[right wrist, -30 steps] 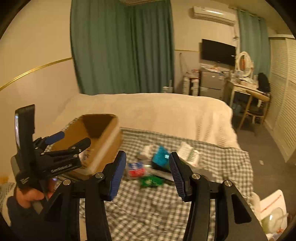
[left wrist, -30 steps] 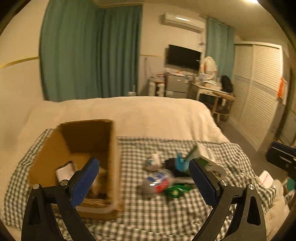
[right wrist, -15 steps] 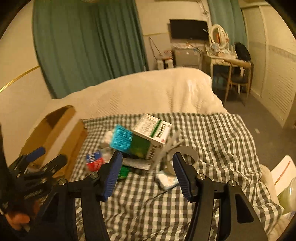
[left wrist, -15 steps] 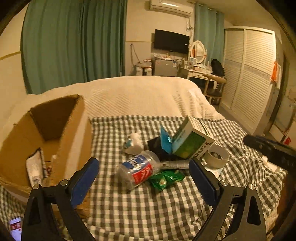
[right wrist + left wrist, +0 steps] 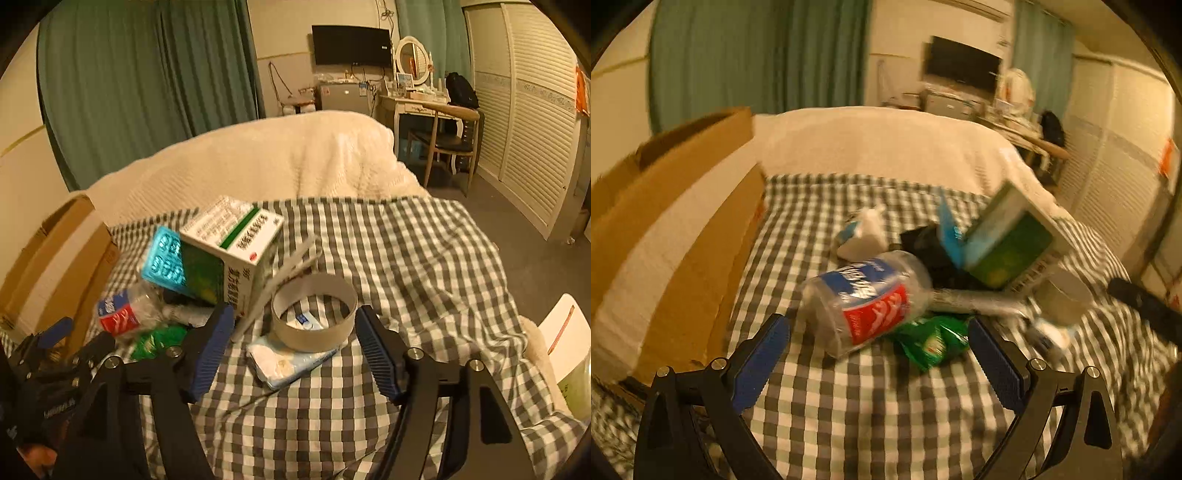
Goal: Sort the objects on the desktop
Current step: 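Grasp the clear floss container with the left gripper while the right grasps the tape roll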
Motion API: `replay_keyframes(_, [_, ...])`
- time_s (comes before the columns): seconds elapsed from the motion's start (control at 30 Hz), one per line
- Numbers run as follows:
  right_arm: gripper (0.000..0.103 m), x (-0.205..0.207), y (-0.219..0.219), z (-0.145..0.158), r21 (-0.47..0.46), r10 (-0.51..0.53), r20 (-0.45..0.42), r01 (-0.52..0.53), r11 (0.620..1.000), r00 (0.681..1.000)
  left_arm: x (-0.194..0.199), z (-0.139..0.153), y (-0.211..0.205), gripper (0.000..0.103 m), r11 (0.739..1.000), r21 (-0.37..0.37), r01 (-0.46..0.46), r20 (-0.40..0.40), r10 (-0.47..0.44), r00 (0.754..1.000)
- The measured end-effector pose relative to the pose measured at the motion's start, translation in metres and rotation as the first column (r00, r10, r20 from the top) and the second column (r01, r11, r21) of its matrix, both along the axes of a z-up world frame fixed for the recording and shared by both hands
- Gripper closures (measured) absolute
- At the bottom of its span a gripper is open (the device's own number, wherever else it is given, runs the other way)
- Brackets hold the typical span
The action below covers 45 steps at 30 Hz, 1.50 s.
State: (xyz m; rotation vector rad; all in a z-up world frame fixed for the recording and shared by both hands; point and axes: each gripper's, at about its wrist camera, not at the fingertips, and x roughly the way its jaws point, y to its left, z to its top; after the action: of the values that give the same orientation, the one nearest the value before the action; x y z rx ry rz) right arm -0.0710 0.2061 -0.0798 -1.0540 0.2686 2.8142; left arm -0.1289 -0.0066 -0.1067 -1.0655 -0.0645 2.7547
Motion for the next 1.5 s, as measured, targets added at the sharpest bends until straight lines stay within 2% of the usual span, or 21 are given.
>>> replay_keyframes(0.07, [0.021,-0.003,0.002,-0.008,-0.004,-0.007,0.010,0.007,1.000,1.000,-0.005,-0.006,-0.004,0.003,0.999,0.009,-0.035,0.009,0.035,0.999])
replay_keyframes(0.13, [0.018,-0.006,0.002,-0.014,0.000,-0.018,0.015,0.018,1.000,1.000,-0.009,-0.011,-0.006,0.003,0.999,0.011,-0.051,0.037,0.050,0.998])
replay_keyframes(0.5, [0.014,-0.049,0.001,-0.053,0.087,-0.116,0.107,0.107,0.990,0.987,-0.020,-0.022,0.002,0.003,0.993,0.057,-0.106,0.093,0.100,0.991])
replay_keyframes(0.73, [0.011,-0.062,0.000,-0.071,0.114,-0.142,0.135,0.127,0.985,0.981,-0.033,-0.027,0.006,0.003,0.977,0.081,-0.198,0.125,0.187,0.974])
replay_keyframes(0.83, [0.011,-0.065,0.000,-0.076,0.110,-0.152,0.149,0.136,0.985,0.977,-0.038,-0.028,0.013,0.003,0.968,0.071,-0.241,0.129,0.231,0.964])
replay_keyframes(0.9, [0.010,-0.067,0.001,-0.080,0.107,-0.156,0.154,0.141,0.984,0.976,-0.041,-0.028,0.022,0.003,0.969,0.063,-0.239,0.124,0.230,0.965])
replay_keyframes(1.0, [0.011,-0.068,0.000,-0.083,0.108,-0.161,0.149,0.146,0.983,0.976,-0.049,-0.029,0.035,0.003,0.958,-0.026,-0.285,0.108,0.287,0.952])
replay_keyframes(1.13, [0.011,-0.069,-0.002,-0.088,0.113,-0.165,0.147,0.149,0.982,0.975,-0.062,-0.036,0.039,0.002,0.932,-0.082,-0.354,0.105,0.361,0.927])
replay_keyframes(1.23, [0.020,-0.064,-0.003,-0.086,0.105,-0.161,0.131,0.148,0.983,0.978,-0.070,-0.040,0.036,0.003,0.938,-0.072,-0.340,0.110,0.346,0.932])
replay_keyframes(1.27, [0.023,-0.063,-0.001,-0.086,0.091,-0.158,0.121,0.147,0.985,0.980,-0.071,-0.041,0.034,0.007,0.942,-0.070,-0.328,0.109,0.334,0.936])
replay_keyframes(1.5, [0.024,-0.048,0.009,-0.079,0.023,-0.168,0.072,0.166,0.986,0.983,-0.053,-0.036,0.023,0.009,0.970,-0.063,-0.236,0.101,0.241,0.965])
